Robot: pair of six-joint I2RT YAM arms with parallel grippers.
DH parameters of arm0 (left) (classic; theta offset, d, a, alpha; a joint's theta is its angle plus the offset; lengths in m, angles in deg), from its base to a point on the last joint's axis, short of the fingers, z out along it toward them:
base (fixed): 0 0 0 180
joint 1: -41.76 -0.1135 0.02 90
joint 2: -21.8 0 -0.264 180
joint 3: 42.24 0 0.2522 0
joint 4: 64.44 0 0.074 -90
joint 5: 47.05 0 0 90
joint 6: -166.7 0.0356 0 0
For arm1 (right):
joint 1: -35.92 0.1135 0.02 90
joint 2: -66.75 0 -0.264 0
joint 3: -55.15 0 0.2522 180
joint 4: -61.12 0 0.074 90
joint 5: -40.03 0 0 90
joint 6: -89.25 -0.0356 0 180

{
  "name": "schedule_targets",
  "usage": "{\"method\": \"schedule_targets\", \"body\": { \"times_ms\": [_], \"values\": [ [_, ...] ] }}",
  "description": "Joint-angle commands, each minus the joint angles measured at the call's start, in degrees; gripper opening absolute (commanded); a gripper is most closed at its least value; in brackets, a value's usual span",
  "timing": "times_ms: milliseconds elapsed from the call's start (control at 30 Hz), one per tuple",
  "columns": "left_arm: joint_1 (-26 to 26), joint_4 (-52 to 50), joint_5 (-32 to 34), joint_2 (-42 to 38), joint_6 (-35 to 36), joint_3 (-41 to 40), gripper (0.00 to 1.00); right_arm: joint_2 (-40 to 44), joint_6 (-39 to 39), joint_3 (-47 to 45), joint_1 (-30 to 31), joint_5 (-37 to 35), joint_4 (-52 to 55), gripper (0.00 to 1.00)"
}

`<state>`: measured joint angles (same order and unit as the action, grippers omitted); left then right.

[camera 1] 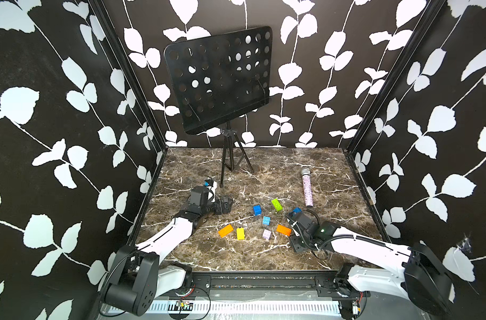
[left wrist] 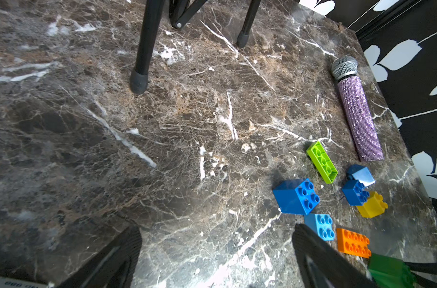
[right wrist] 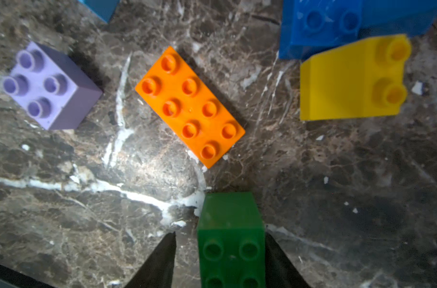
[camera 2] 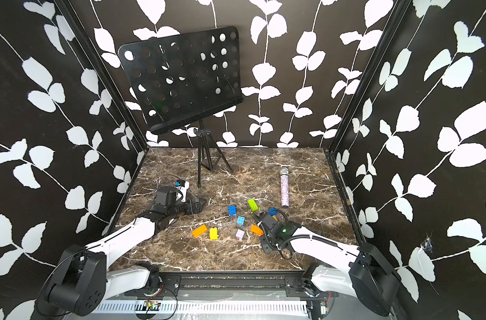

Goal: Assemble a fork with lego
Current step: Pick up the lego brick from the center of the board.

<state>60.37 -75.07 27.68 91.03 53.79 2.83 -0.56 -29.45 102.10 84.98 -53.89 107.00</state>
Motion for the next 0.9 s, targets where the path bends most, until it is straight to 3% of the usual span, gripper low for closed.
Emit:
{"method": "schedule_targets", "body": {
  "times_ms": [0,133,400,600,867],
  "values": [
    [0.28,-0.47,-1.06,-1.50,0.24,-0.39,0.97,1.16,-0.47,0.85,0.54,-4.43,3.61,0.48],
    [0.29,-1.25,-1.26,-0.95,0.33,-0.28,0.97,3.40,-0.81,1.15,0.55,-7.57,4.26,0.43],
    [0.36,-1.77,-1.09,-0.60,0.68,-0.08,0.97,-1.92,0.95,1.88,0.55,-3.89,2.08,0.40],
    [0.35,-3.95,-0.68,-0.85,1.34,0.49,0.97,-2.56,-0.19,3.36,0.54,-4.42,3.66,0.27],
    [0.32,-8.00,-2.13,-1.34,1.85,2.30,0.97,-6.32,-1.79,17.67,0.57,-4.33,11.79,0.17]
  ]
}}
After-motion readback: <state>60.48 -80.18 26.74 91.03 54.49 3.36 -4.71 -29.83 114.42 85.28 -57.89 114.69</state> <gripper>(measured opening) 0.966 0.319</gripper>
